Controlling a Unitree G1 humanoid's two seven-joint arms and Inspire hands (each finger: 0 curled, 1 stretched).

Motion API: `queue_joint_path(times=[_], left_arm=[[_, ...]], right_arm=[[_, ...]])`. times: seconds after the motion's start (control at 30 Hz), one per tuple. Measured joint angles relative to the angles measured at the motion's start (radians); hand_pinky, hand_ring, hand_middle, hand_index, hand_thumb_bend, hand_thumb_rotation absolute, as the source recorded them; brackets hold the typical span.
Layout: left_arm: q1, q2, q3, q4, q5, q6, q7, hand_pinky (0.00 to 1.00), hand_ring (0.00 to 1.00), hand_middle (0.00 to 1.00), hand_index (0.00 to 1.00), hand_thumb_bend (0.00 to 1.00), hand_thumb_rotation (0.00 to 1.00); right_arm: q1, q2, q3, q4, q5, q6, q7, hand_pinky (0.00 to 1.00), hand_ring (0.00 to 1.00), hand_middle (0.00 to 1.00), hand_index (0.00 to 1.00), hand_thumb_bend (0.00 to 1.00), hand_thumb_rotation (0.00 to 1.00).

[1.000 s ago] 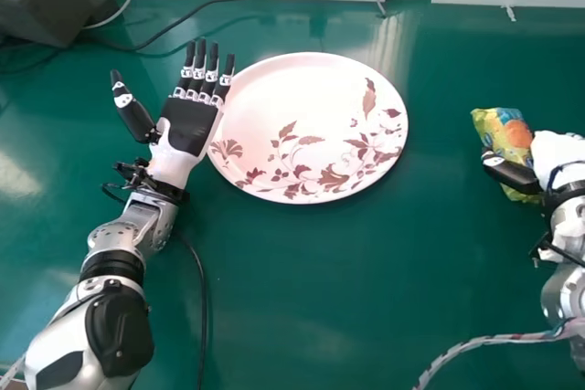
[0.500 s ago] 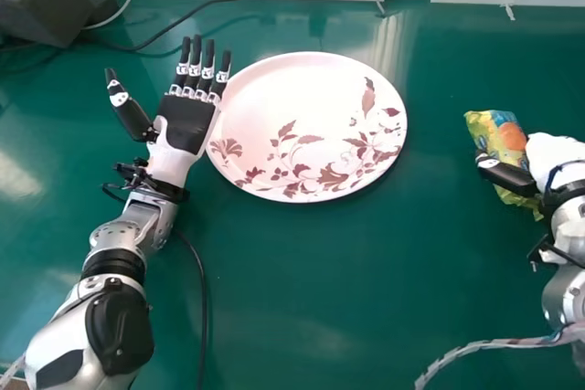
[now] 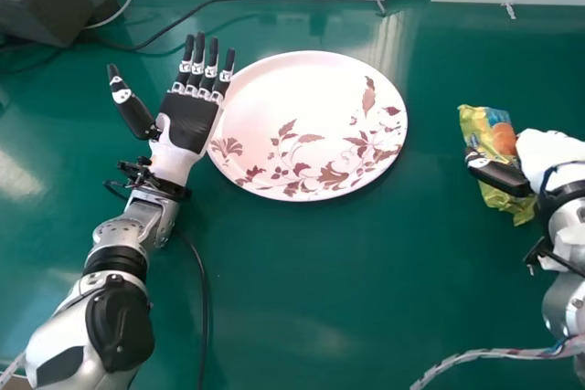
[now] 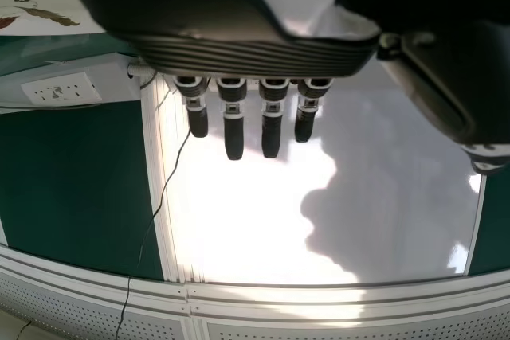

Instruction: Pick up biscuit and place it in the plate

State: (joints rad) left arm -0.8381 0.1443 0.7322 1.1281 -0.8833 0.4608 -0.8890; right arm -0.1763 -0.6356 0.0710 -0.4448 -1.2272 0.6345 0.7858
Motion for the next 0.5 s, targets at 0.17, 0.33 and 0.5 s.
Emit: queue_joint_path(times=[0.17,0.33,0.5], left_arm=[[-0.005,0.007,0.0,0.004,0.005,-0.003,-0.006,0.98,0.91,0.96,1.0,1.0,0.48],[-0.008,0.012,0.001,0.011,0.006,-0.004,-0.022,0.96,0.9,0.95,1.0,1.0,0.5],[-0.01,0.017,0.003,0.013,0.004,-0.005,-0.038,0.96,0.91,0.97,1.0,1.0,0.5]], right_arm=[[0.0,0.01,-0.004,-0.021,-0.029,-0.001,0.023,0.05,0.1,0.41,0.5,0.5,0.0],[-0.004,0.015,-0.004,-0.049,-0.057,-0.02,0.043,0.04,0.1,0.41,0.5,0.5,0.0],[-0.009,0.025,-0.009,-0.064,-0.087,-0.029,0.079,0.04,0.1,0.41,0.5,0.5,0.0]])
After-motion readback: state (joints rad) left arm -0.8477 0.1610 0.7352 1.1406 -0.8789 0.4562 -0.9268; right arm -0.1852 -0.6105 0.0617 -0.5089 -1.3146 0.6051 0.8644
